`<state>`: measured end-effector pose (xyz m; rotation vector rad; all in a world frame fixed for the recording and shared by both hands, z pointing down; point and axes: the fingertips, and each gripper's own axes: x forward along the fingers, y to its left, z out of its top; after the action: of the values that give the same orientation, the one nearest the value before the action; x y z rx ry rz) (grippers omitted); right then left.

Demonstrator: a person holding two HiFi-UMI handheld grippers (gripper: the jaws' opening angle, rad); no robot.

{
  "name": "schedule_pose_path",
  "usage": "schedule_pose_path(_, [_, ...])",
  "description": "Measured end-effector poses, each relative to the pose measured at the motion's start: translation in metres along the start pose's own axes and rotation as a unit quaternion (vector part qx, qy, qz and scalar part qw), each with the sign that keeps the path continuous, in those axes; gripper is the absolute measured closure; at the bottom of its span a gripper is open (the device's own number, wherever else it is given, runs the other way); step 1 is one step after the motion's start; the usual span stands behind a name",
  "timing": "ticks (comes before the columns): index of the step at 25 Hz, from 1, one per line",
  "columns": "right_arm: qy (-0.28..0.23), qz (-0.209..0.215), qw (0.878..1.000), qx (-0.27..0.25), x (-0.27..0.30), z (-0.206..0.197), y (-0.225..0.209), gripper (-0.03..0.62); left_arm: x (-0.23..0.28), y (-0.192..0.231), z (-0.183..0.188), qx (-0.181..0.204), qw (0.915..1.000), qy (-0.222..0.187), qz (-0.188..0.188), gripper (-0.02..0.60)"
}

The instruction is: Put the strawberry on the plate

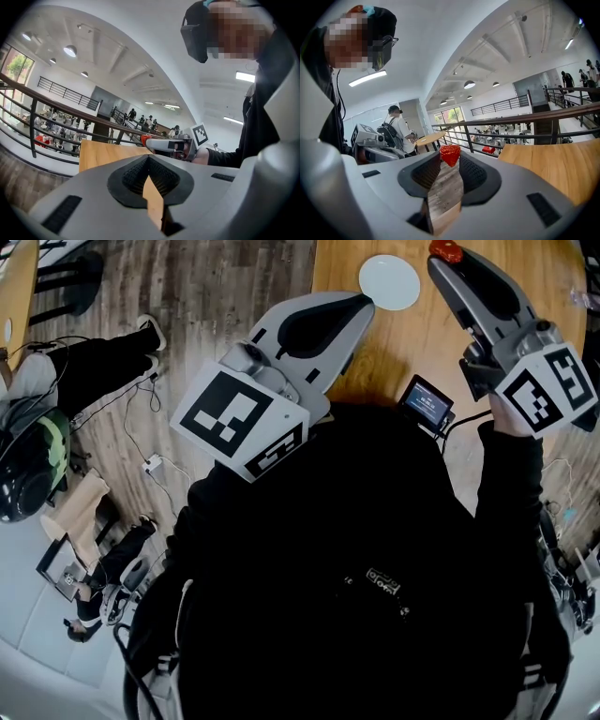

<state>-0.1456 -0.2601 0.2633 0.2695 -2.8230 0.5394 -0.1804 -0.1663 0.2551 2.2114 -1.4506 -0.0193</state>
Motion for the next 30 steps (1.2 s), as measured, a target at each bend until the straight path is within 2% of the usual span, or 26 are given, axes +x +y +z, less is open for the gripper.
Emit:
schedule_pose_path(9, [0.02, -0.009, 1.0, 0.007, 0.008, -0.012, -0.022, 0.457, 0.015, 0.002, -0.009, -0.009, 0.9996, 0.02, -0.019, 0.578])
schedule_pose_path(15, [0.036, -0.017, 0.999, 0.018, 0.016, -0.028, -0.036, 0.457, 0.02, 0.009, -0.013, -0.017, 0.9992, 0.032, -0.017, 0.578])
schedule_pose_path(21, [0.063, -0.014, 0.998, 0.026, 0.03, -0.049, -0.045, 0.457, 0.026, 0.014, -0.015, -0.018, 0.9983, 0.044, -0.032, 0.578])
schedule_pose_path(30, [0.095, -0.034, 0.994, 0.043, 0.035, -0.077, -0.062, 0.457, 0.026, 0.02, -0.019, -0.026, 0.9978, 0.051, -0.033, 0.578])
